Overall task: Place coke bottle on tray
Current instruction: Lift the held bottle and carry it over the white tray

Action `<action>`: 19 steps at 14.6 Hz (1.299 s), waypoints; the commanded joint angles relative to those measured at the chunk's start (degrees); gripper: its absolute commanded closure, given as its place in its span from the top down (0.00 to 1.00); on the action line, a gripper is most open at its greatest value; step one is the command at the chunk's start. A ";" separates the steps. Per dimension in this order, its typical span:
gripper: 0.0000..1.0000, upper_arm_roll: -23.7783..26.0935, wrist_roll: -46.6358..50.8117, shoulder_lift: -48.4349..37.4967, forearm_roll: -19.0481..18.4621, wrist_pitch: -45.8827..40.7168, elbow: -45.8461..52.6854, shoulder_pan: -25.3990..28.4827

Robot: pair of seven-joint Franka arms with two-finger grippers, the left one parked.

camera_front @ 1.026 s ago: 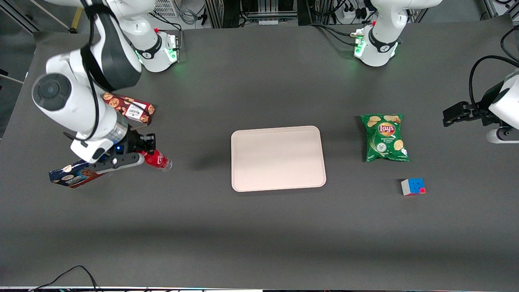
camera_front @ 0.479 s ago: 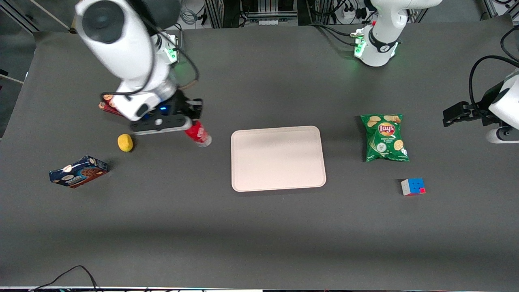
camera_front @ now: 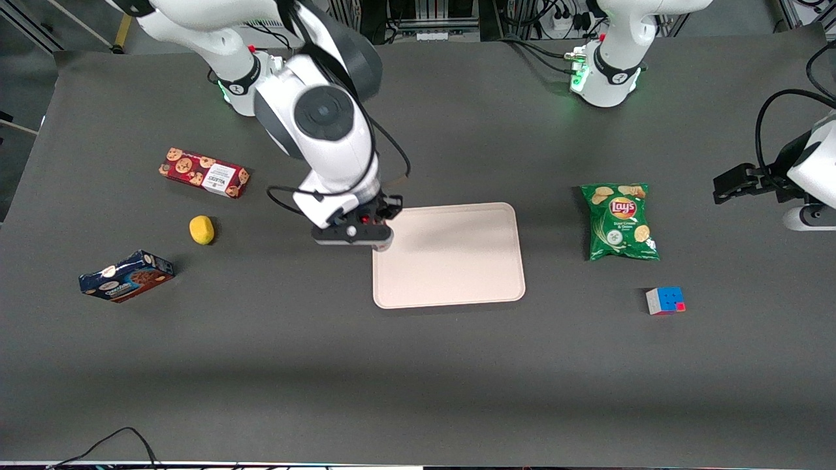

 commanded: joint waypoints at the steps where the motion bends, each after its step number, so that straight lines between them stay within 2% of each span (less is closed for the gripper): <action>1: 0.00 0.20 4.31 6.97 -4.12 5.12 2.54 1.11; 5: 0.00 0.29 4.41 8.92 -4.13 11.72 -0.45 0.93; 11: 0.00 0.38 4.41 9.80 -4.13 11.82 -1.15 0.76; 13: 0.16 0.29 4.41 9.89 -4.21 12.16 -1.59 0.76; 15: 0.21 0.29 4.75 10.15 -4.21 12.26 -1.59 0.58; 17: 0.43 0.29 4.76 10.15 -4.21 12.26 -1.68 0.58; 18: 0.62 0.29 4.76 10.07 -4.21 12.26 -1.68 0.49; 19: 0.75 0.29 4.76 10.15 -4.21 12.34 -1.68 0.49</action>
